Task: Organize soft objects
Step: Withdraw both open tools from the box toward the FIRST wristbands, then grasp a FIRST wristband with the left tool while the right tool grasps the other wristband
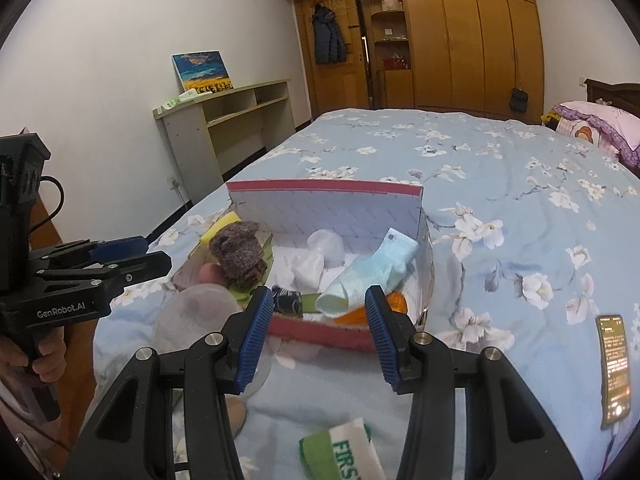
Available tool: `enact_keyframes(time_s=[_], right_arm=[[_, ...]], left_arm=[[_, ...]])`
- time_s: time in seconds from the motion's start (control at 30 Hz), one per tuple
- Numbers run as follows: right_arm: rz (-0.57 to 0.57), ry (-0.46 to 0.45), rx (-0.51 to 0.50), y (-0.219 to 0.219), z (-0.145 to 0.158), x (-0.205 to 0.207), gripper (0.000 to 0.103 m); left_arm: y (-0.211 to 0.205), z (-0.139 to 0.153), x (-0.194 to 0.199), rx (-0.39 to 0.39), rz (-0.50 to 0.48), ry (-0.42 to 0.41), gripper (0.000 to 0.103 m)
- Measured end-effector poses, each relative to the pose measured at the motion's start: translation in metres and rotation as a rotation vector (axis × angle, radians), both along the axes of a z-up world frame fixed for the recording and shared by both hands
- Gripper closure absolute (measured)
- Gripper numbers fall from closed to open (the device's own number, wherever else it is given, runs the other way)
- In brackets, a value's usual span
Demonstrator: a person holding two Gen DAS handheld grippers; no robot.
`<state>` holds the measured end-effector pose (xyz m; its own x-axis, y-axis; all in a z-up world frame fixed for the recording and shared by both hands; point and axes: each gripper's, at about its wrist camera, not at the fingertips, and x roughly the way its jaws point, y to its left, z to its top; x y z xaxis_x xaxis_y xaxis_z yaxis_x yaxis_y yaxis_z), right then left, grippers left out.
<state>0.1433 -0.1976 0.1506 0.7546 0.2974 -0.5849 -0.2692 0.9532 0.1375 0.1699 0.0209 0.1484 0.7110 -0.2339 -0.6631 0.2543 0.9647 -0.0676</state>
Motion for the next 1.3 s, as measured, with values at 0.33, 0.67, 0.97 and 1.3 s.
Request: enact_keyframes(time_s=[0.33,0.67,0.97,1.3], right_arm=[[0.002,-0.001,-0.003,0.001,-0.001,-0.028,0.054],[-0.006,0.012,-0.011,0.0,-0.009,-0.057,0.054],[-0.024,0.045,-0.02,-0.005,-0.023,-0.069,0.054],[-0.064,0.126,-0.003,-0.02,-0.053,-0.067,0.054]], left_arm=[[0.01,-0.01,-0.029,-0.011,0.01,0.033,0.046],[0.019,-0.031,-0.051,-0.024,0.031,0.09,0.046],[0.024,-0.058,-0.061,-0.03,0.042,0.161,0.046],[0.021,-0.08,-0.06,-0.016,0.057,0.21,0.046]])
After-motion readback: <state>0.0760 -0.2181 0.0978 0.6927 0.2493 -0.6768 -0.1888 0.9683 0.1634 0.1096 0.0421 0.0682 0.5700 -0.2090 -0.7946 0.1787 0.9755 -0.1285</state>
